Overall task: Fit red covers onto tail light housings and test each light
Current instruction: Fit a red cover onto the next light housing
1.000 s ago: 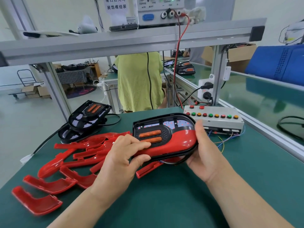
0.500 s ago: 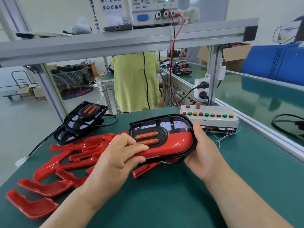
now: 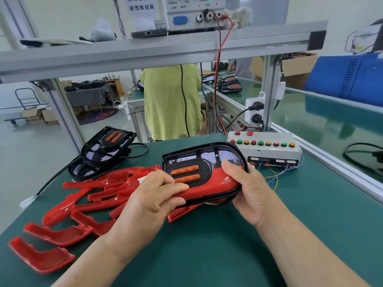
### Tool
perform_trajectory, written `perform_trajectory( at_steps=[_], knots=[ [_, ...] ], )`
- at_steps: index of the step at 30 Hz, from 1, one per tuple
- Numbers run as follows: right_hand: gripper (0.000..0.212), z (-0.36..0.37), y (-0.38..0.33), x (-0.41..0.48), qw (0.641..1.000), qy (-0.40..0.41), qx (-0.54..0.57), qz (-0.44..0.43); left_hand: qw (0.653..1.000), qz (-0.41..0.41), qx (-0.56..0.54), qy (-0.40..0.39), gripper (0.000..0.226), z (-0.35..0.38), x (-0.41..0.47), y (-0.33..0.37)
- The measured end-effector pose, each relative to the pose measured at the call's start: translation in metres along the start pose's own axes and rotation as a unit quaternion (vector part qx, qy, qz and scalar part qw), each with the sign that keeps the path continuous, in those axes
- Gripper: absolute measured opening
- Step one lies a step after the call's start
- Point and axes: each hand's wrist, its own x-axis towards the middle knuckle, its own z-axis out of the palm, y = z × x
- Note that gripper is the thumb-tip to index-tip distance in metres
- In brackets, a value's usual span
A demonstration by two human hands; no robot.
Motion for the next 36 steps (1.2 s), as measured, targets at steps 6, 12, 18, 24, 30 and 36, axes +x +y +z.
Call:
perform_trajectory(
  at_steps=[6,12,18,24,30,36],
  knots=[
    [0.052,-0.001,0.003,0.002,1.0,0.023,-0.012,-0.016,1.0,-0.015,-0.001,0.012,0.027,0.006,-0.001,-0.003],
    [0.054,-0.002,0.001,0.003,0.999,0.036,0.002,-0.024,0.981,-0.153,-0.111,0.049,0.048,0.004,0.002,-0.005],
    [0.049,-0.003,-0.003,0.004,0.997,0.042,0.053,-0.022,0.871,-0.375,-0.314,-0.049,0.063,-0.001,0.008,-0.014],
    [0.056,-0.003,0.0,0.005,0.998,0.048,0.035,-0.02,0.767,-0.397,-0.497,-0.084,0.053,0.004,0.009,-0.012],
    [0.057,-0.001,0.004,0.005,0.998,0.048,0.03,-0.017,0.754,-0.406,-0.511,-0.07,0.047,0.006,0.007,-0.012],
    [0.056,0.0,0.005,0.004,0.998,0.047,0.033,-0.023,0.772,-0.393,-0.497,-0.053,0.05,0.007,0.007,-0.011]
  ],
)
